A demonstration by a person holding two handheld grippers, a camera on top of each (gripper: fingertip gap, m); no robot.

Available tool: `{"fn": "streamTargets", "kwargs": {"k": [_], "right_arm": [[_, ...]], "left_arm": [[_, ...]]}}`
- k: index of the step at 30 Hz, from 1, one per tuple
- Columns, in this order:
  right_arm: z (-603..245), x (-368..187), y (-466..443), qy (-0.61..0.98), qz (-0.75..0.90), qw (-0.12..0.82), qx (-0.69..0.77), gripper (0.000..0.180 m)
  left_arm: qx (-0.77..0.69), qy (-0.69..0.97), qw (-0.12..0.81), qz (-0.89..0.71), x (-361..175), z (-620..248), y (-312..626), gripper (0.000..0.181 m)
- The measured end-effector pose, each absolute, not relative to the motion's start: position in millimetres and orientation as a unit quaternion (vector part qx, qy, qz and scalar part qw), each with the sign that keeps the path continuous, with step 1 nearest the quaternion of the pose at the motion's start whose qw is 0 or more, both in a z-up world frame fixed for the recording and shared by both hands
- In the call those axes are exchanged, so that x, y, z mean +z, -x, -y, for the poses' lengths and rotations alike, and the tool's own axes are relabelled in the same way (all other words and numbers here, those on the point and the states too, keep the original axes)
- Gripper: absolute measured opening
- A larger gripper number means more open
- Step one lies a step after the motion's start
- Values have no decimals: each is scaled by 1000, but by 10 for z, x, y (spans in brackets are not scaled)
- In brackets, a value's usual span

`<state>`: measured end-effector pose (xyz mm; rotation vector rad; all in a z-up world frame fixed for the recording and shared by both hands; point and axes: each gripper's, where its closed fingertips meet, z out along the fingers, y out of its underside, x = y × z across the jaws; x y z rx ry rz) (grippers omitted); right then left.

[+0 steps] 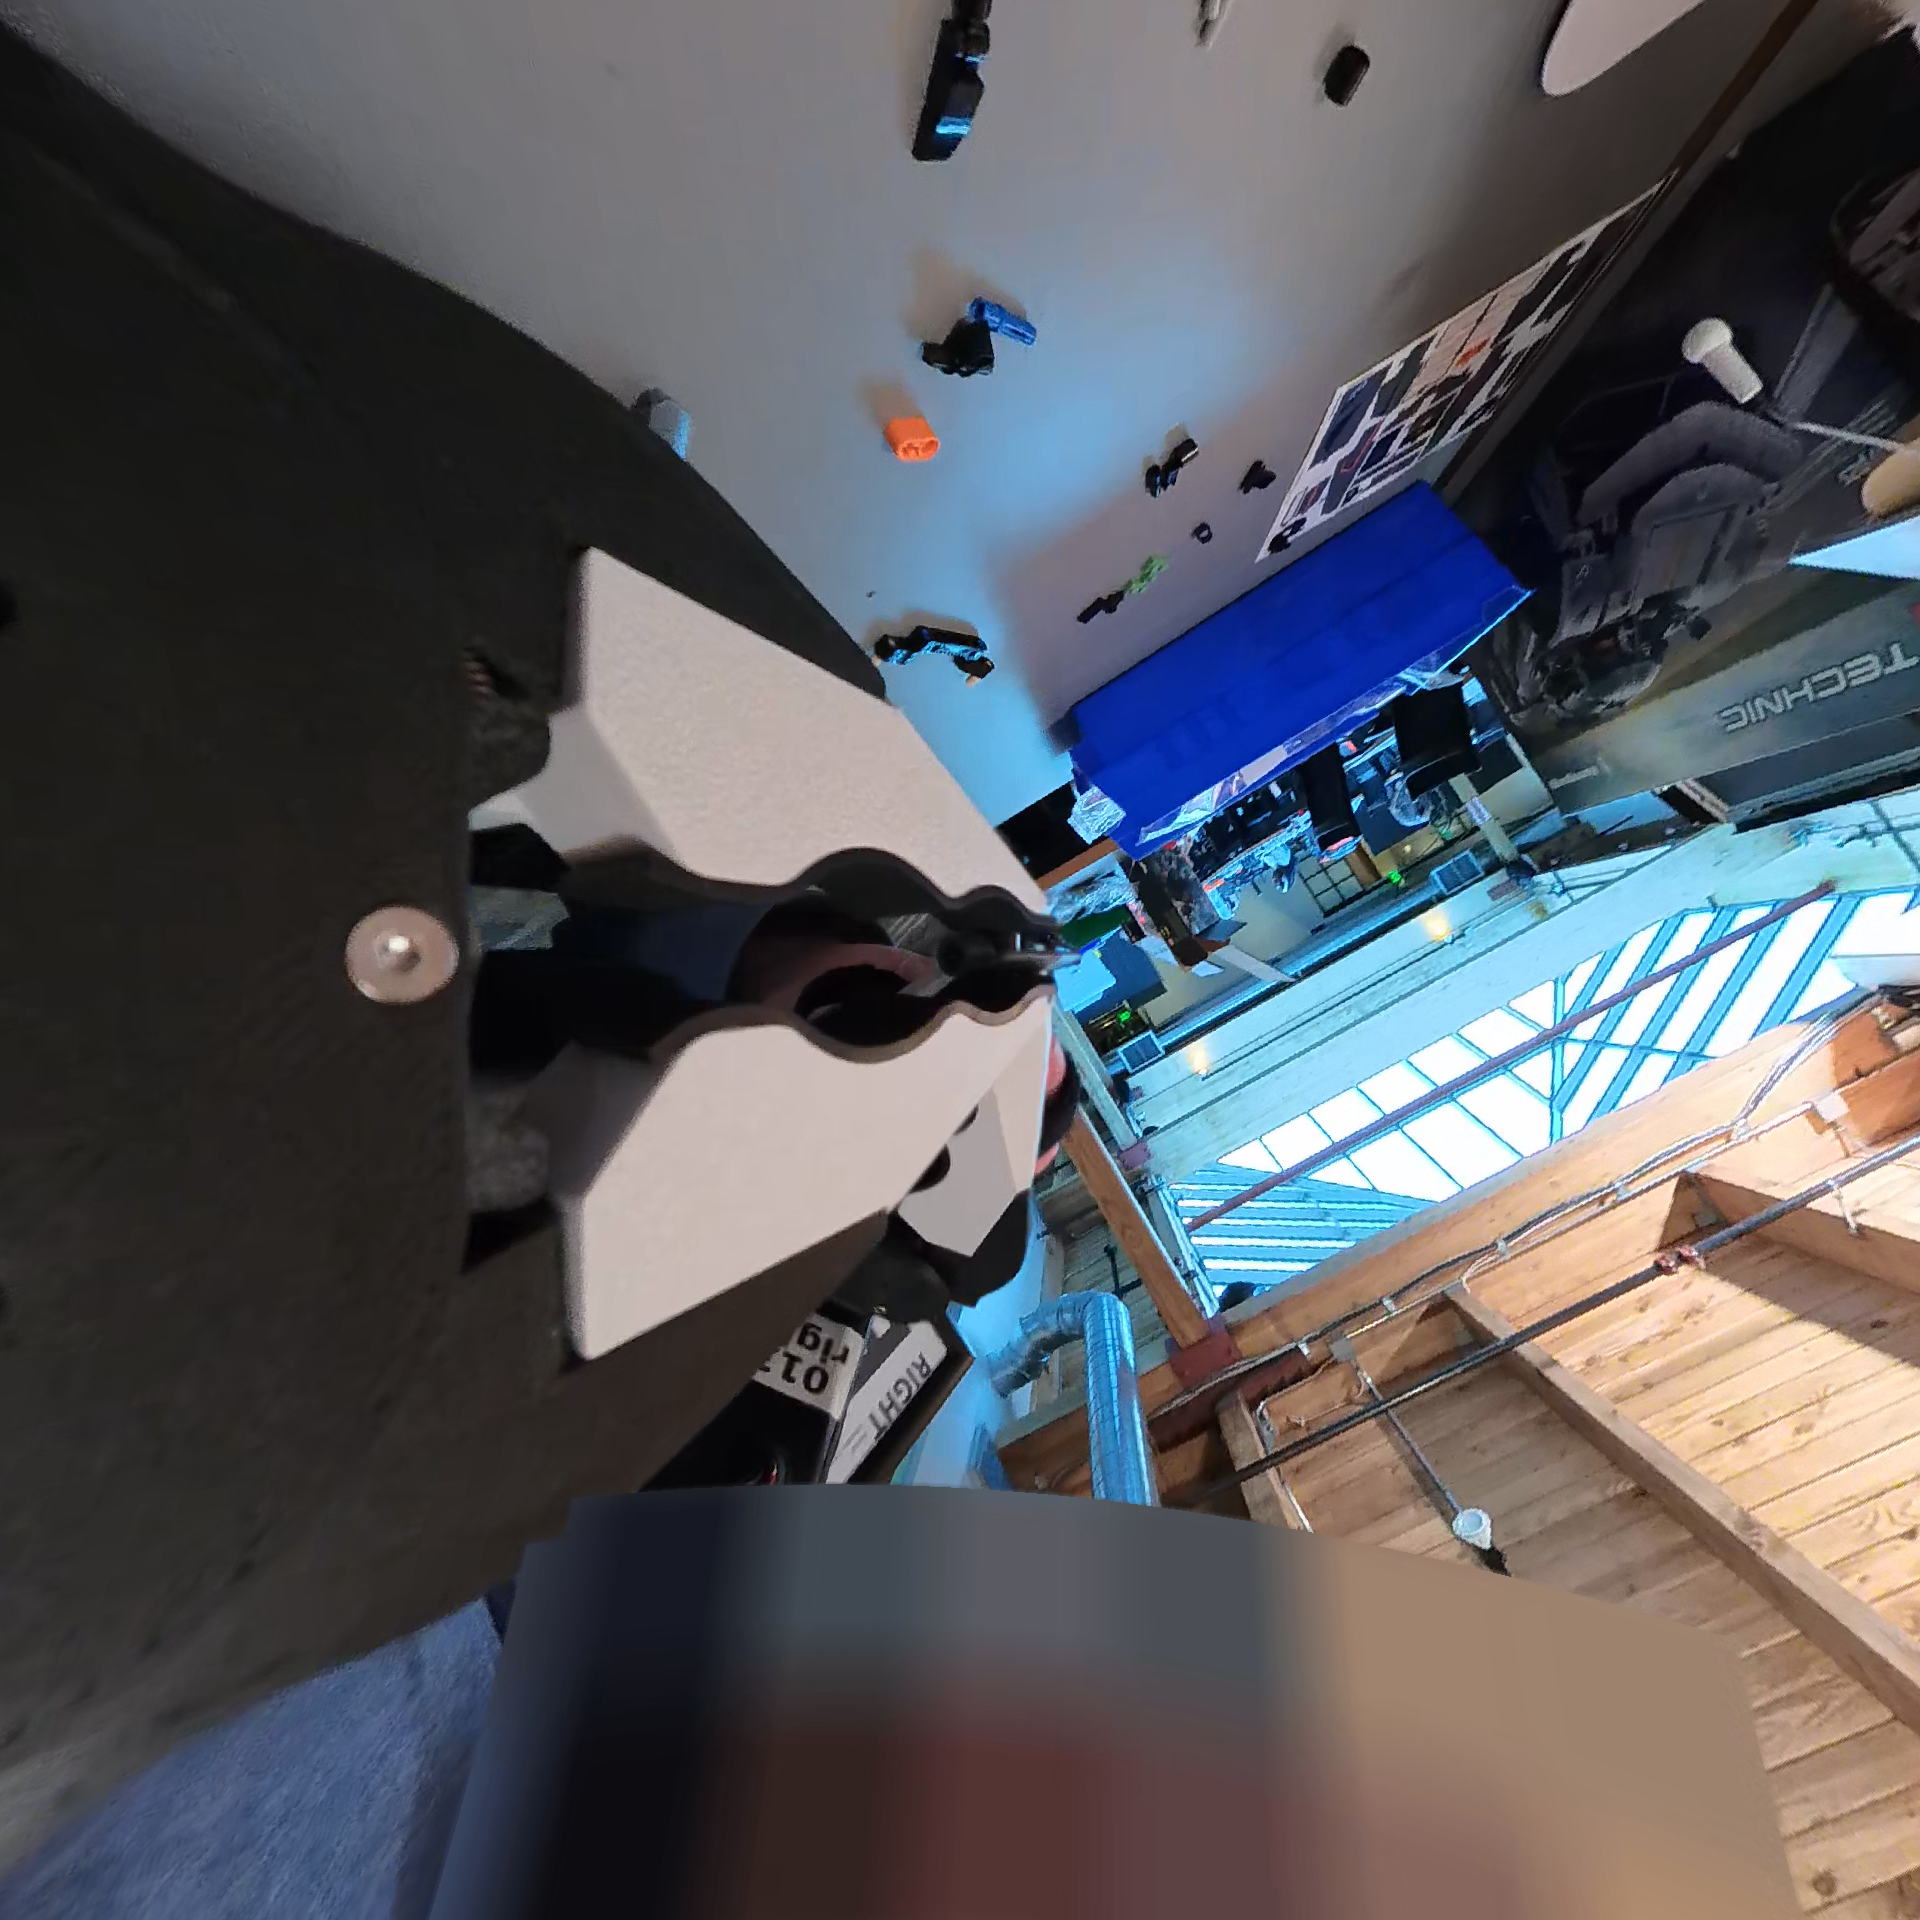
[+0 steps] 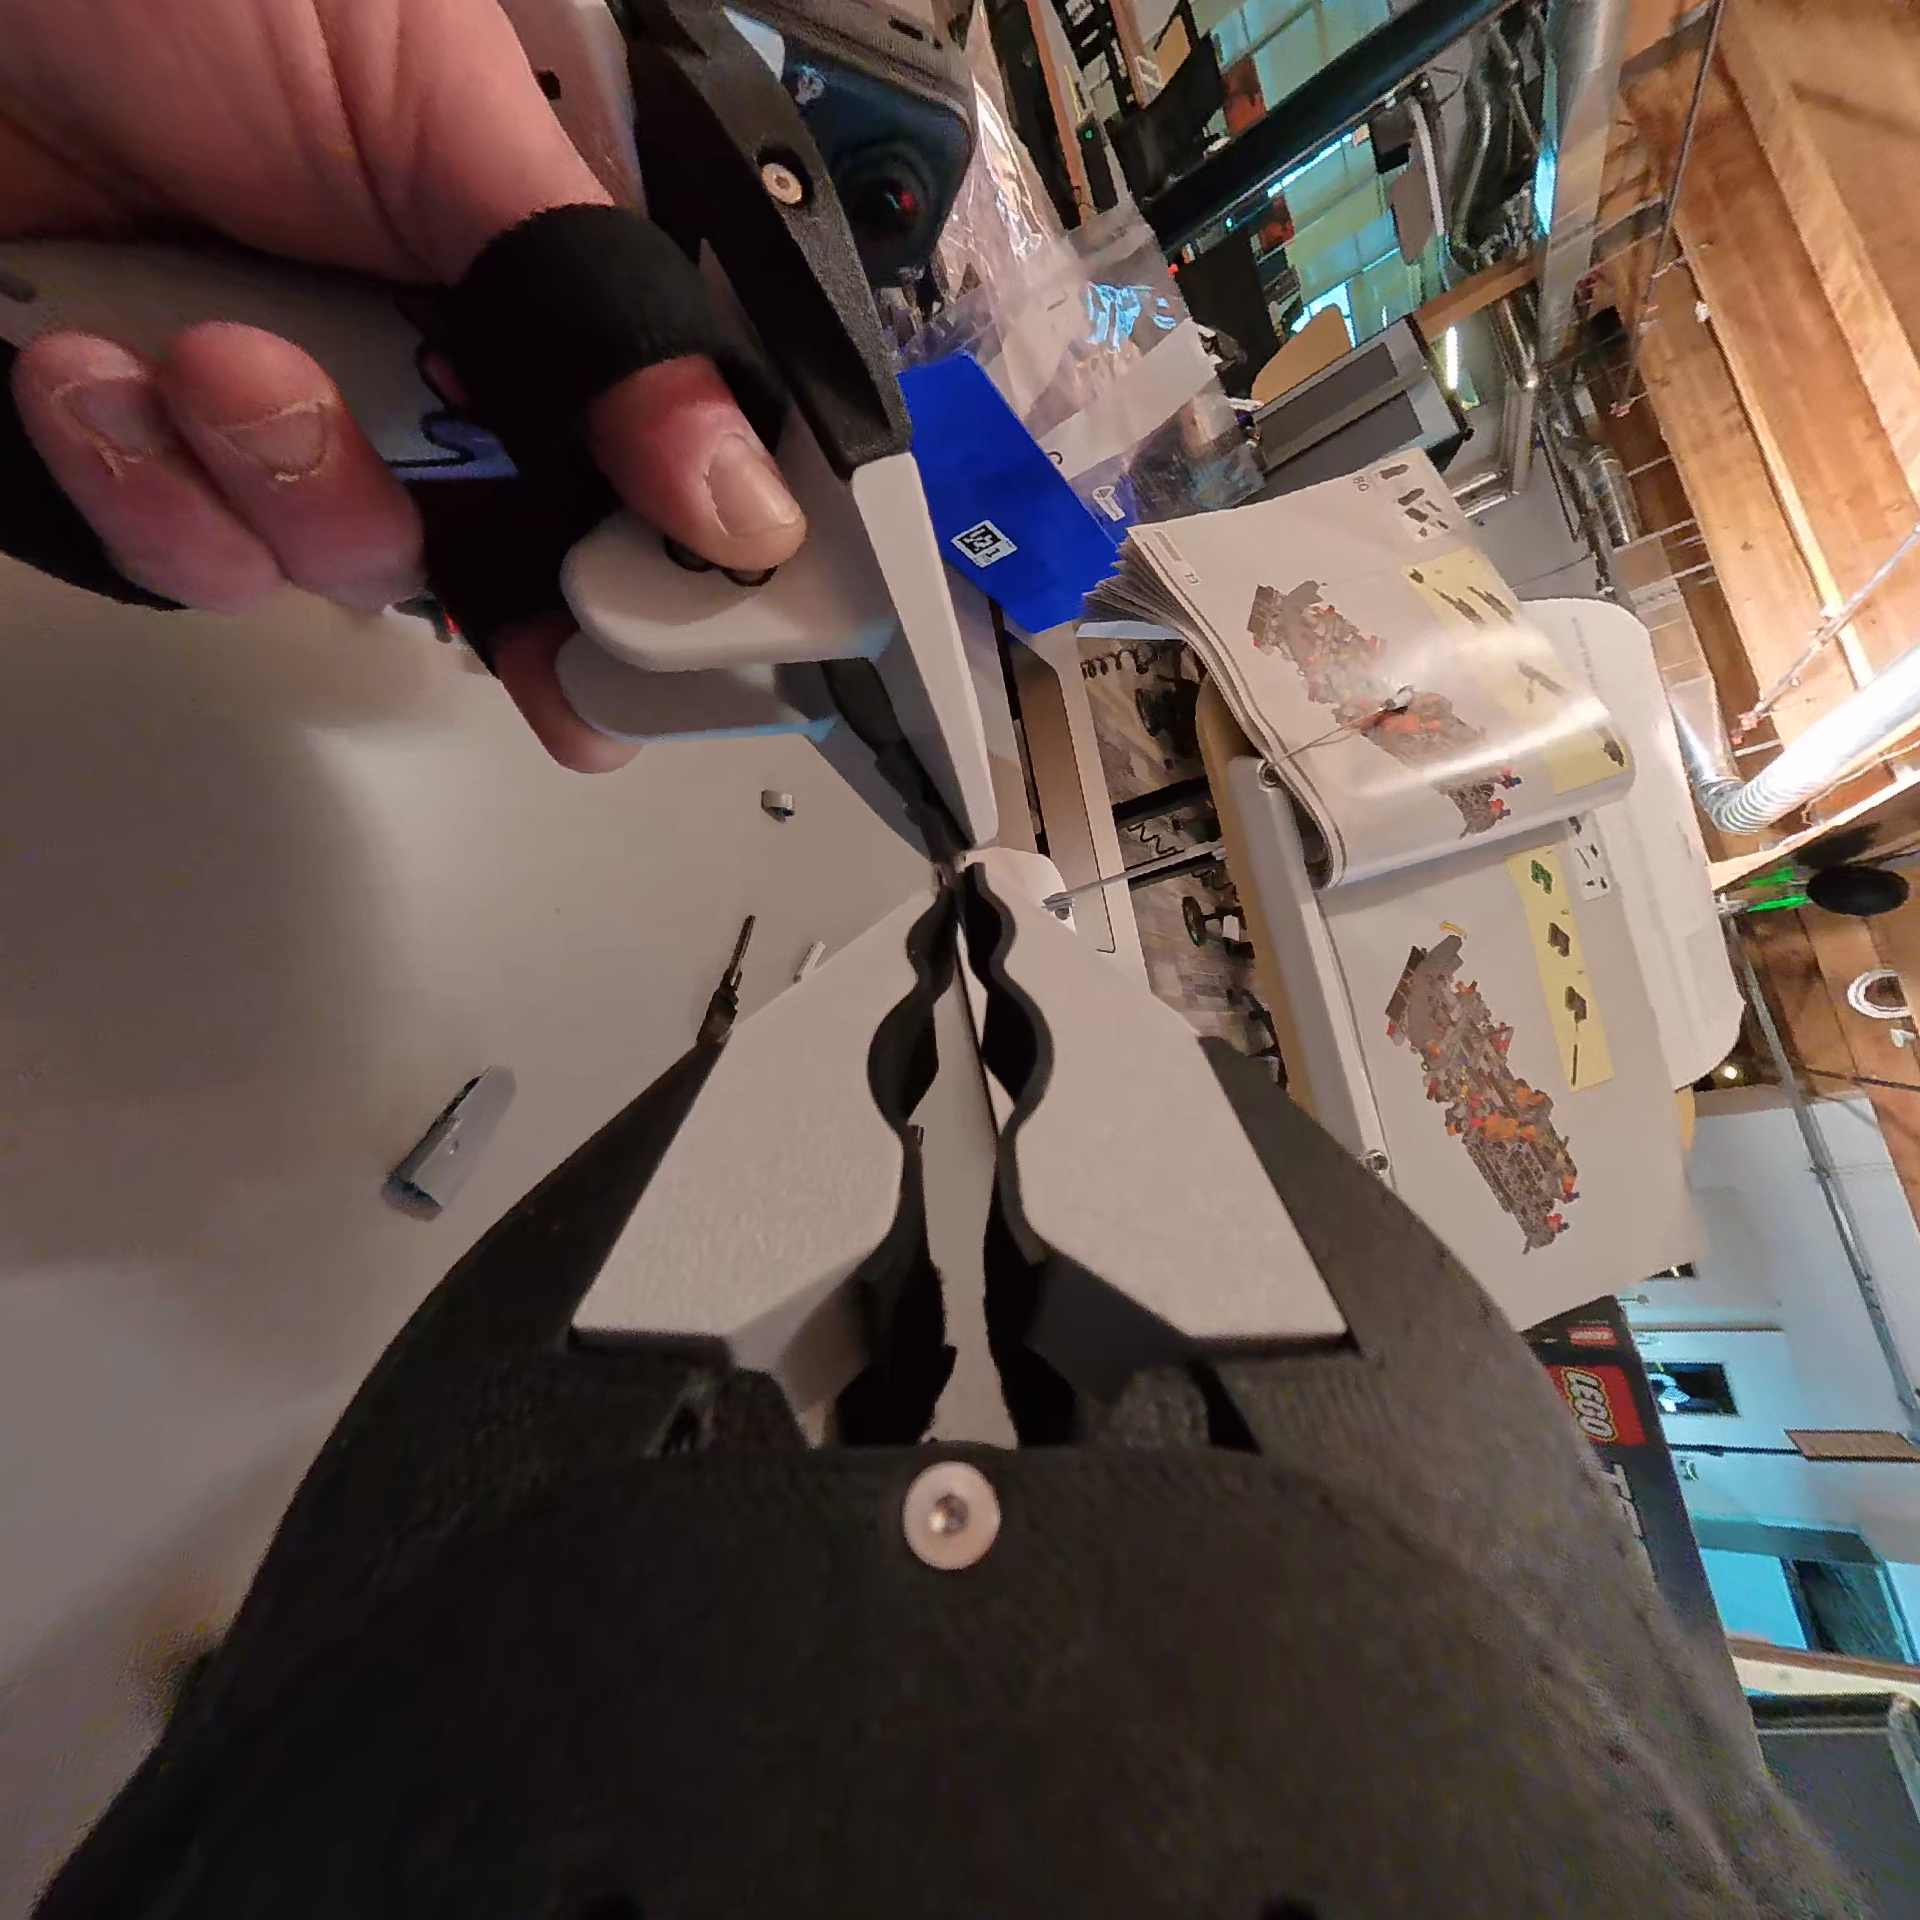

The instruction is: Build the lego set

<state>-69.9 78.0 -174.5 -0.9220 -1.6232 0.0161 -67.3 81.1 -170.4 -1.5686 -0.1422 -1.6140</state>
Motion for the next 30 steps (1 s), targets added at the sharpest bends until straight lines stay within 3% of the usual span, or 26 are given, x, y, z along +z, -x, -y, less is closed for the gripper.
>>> {"fn": "streamTargets", "kwargs": {"k": [14, 16, 17, 24, 30], "right_arm": [[-772, -1749, 644, 434, 693, 565, 111, 0], [-802, -1618, 593, 444, 671, 581, 122, 19], [-812, -1627, 567, 457, 672, 568, 130, 20], [-870, -1699, 471, 508, 649, 525, 212, 0], [-855, -1697, 448, 501, 662, 516, 212, 8]], "left_arm": [[-614, 654, 442, 32, -1730, -821, 599, 6], [-616, 646, 449, 33, -1706, -836, 604, 5], [-621, 639, 453, 34, -1682, -838, 612, 5], [-626, 636, 452, 11, -1621, -809, 542, 6], [-618, 645, 450, -2, -1613, -782, 513, 5]]}}
